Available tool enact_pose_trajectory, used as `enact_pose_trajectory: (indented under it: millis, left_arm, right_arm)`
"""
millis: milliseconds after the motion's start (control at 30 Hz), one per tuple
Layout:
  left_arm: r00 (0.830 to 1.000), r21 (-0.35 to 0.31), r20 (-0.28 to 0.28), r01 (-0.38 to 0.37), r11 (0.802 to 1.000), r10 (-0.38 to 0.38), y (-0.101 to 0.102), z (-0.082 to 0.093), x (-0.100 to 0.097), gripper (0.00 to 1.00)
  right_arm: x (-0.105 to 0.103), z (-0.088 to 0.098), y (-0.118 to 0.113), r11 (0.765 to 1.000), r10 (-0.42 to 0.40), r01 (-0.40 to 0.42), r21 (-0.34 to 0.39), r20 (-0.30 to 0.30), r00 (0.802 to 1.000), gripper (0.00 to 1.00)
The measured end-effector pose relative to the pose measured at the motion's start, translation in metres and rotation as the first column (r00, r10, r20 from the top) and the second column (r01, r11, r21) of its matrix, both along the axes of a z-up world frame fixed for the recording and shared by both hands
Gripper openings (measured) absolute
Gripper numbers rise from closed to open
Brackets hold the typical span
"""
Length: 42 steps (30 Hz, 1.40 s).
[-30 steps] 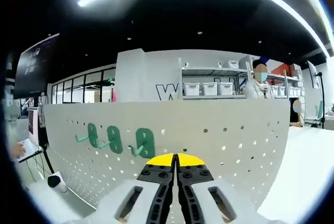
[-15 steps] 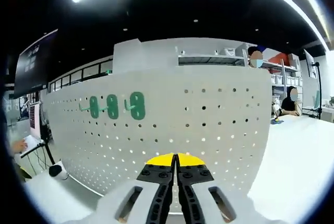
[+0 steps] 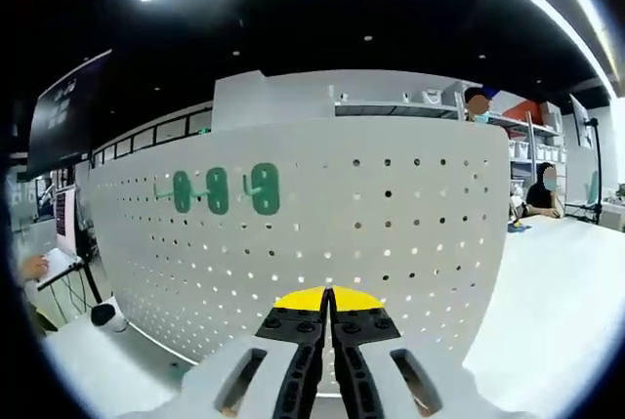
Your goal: Insert the hook assembly into the mounting plate slot until the hook locks in place.
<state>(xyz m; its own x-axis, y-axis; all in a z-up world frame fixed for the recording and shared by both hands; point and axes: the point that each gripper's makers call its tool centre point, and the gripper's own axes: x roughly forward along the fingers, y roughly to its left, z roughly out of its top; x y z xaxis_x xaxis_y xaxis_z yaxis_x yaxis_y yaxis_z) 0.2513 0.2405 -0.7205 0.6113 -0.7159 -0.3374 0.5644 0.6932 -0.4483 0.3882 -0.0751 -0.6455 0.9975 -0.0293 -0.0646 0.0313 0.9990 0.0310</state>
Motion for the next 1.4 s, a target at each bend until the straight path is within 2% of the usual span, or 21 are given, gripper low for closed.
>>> enact_pose_trajectory:
  millis: [233, 600, 700, 833, 933, 1133, 1267, 1400]
  left_arm:
    - [1.000, 0.001, -0.005, 0.004, 1.000, -0.004, 0.001, -0.004, 0.000, 0.98]
    - [1.000, 0.006, -0.031, -0.005, 1.000, 0.006, 0.007, -0.016, 0.000, 0.98]
    - [0.999, 0.023, -0.039, -0.002, 1.000, 0.003, 0.006, -0.022, 0.001, 0.98]
    - [0.999, 0.087, -0.040, 0.022, 0.996, -0.019, 0.005, -0.036, 0.003, 0.98]
    - [0.998, 0.104, -0.050, 0.034, 0.994, -0.029, 0.002, -0.044, 0.005, 0.98]
    - [0.996, 0.098, -0.083, 0.046, 0.994, -0.038, -0.003, -0.061, 0.015, 0.96]
    - [0.995, 0.054, -0.102, 0.020, 0.998, -0.014, -0.005, -0.070, 0.031, 0.95]
    - [0.996, 0.088, -0.089, 0.029, 0.996, -0.021, -0.008, -0.080, 0.046, 0.91]
  right_arm:
    - [-0.002, -0.004, 0.006, 1.000, 0.010, -0.010, -0.008, -0.013, 1.000, 0.00]
    - [-0.001, -0.028, 0.030, 0.998, 0.066, -0.067, -0.013, -0.066, 0.996, 0.00]
    - [0.000, -0.038, 0.035, 0.996, 0.084, -0.085, -0.010, -0.081, 0.993, 0.00]
    - [-0.006, -0.050, 0.048, 0.993, 0.112, -0.114, -0.009, -0.104, 0.988, 0.00]
    - [-0.010, -0.062, 0.053, 0.991, 0.131, -0.132, -0.003, -0.127, 0.983, 0.00]
    - [-0.028, -0.086, 0.068, 0.985, 0.169, -0.170, 0.009, -0.181, 0.969, 0.00]
    - [-0.039, -0.096, 0.073, 0.982, 0.186, -0.189, 0.007, -0.205, 0.961, 0.00]
    - [-0.052, -0.102, 0.078, 0.978, 0.203, -0.206, 0.011, -0.223, 0.953, 0.00]
